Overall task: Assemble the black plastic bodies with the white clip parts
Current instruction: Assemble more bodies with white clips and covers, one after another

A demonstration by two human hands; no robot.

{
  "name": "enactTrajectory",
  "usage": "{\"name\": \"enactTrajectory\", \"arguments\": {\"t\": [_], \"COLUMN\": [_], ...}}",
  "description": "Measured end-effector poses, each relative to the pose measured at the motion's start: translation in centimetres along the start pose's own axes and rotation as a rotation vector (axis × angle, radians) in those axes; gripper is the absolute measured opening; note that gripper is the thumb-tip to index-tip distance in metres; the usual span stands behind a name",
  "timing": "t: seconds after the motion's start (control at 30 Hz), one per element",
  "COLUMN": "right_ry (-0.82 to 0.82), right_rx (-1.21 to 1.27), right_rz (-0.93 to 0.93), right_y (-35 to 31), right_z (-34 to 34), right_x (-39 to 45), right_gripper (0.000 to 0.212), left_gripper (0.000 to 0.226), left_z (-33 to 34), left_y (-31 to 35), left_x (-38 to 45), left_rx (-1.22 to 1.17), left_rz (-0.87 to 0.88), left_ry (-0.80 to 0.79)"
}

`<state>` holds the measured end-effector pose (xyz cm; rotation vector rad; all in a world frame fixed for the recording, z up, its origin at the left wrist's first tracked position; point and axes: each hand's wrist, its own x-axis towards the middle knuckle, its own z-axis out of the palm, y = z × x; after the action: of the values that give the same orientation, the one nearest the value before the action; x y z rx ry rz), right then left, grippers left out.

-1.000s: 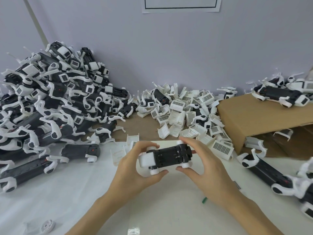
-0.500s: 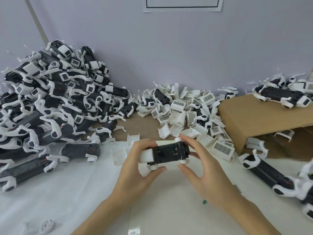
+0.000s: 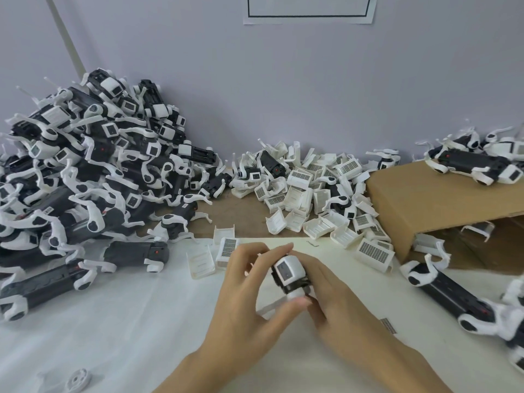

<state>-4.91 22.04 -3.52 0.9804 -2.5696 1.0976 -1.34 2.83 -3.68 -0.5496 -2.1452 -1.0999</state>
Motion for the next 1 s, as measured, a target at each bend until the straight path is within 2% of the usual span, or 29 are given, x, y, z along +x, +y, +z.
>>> {"name": "enactTrajectory", "arguments": {"t": [0.1, 0.2, 0.3, 0.43, 0.5, 0.57, 0.67, 0.73, 0.8, 0.87, 1.0], "right_ry": [0.011, 0.031, 0.132, 0.190, 0.175, 0.203, 0.337, 0.423, 0.457, 0.423, 0.225], "right_rx": [0.006, 0.001, -0.039, -0.088, -0.066, -0.027, 0.011, -0.010, -0.044, -0.100, -0.293], "right_rz": [-0.043, 0.007, 0.091, 0.090, 0.084, 0.068, 0.049, 0.070, 0.125, 0.182, 0.231], "right_y": [0.0, 0.2, 0.5, 0.4, 0.4, 0.6, 1.2, 2.0, 2.9, 3.9, 6.2], "right_z": [-0.4, -0.2, -0.2, -0.4, -0.6, -0.8, -1.7, -2.6, -3.2, -3.3, -2.4], "right_x": [0.0, -0.1, 0.0, 0.4, 0.3, 0.3, 0.5, 0.8, 1.1, 1.7, 4.4], "right_gripper": [0.062, 0.061, 0.055, 0.052, 0.054, 0.047, 0.033, 0.032, 0.032, 0.032, 0.038], "left_gripper": [0.040, 0.034, 0.034, 0.051, 0.049, 0.041, 0.044, 0.046, 0.033, 0.018, 0.015], "left_z": [0.0, -0.4, -1.3, -1.6, -1.1, -0.8, -0.8, -0.9, -0.9, -0.9, -1.0], "left_y": [0.9, 1.4, 0.8, -1.1, -1.9, -2.4, -2.9, -3.1, -3.4, -3.8, -4.3], "left_x": [-0.1, 0.5, 1.1, 1.1, 1.0, 1.0, 1.3, 1.4, 1.4, 1.4, 1.4], "left_rx": [-0.089, -0.243, -0.373, -0.256, -0.278, -0.367, -0.449, -0.472, -0.453, -0.468, -0.482], "left_rz": [-0.061, -0.210, -0.368, -0.415, -0.446, -0.490, -0.554, -0.611, -0.639, -0.646, -0.639], "left_ry": [-0.024, -0.021, -0.060, -0.121, -0.036, 0.087, 0.258, 0.345, 0.393, 0.409, 0.374]}}
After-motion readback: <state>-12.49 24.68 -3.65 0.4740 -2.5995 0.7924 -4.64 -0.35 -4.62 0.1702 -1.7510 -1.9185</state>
